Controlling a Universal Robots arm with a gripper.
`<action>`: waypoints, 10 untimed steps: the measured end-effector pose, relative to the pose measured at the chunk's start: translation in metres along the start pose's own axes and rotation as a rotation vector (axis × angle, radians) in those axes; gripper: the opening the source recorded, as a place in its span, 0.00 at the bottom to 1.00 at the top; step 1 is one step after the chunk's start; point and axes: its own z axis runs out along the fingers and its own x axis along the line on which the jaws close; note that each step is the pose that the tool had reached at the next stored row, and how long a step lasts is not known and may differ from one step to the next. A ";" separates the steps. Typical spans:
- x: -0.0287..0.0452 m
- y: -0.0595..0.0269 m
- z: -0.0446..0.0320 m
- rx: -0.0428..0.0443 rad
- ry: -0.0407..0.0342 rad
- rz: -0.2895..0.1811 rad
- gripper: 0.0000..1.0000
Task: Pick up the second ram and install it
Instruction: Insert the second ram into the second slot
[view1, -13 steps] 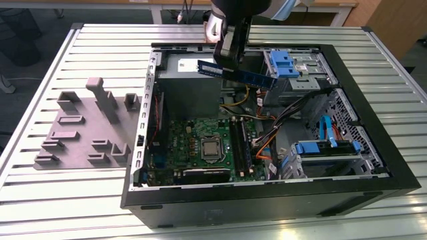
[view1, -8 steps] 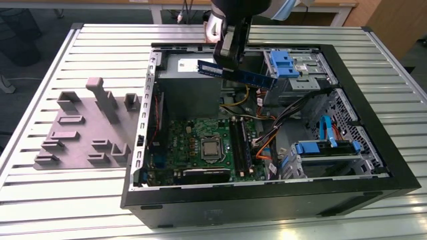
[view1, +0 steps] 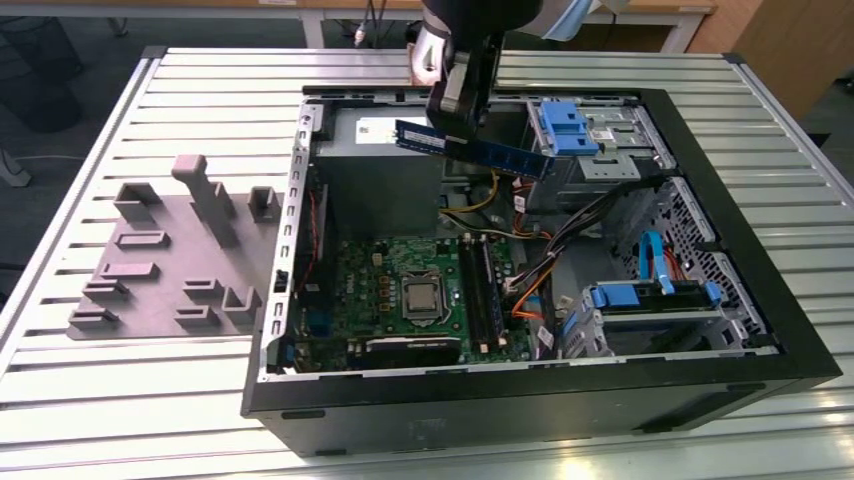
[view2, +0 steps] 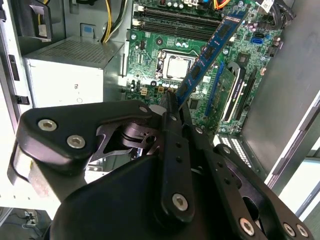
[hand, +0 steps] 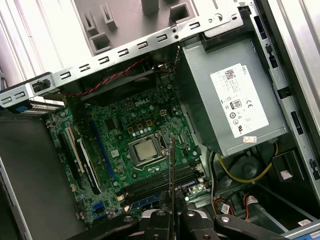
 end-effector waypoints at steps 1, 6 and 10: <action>0.0000 0.0000 0.0000 0.0000 0.0000 0.000 0.14; 0.0000 0.0000 0.0000 0.0001 0.0000 0.003 0.14; 0.0000 0.0000 0.0000 0.0000 0.0000 0.005 0.14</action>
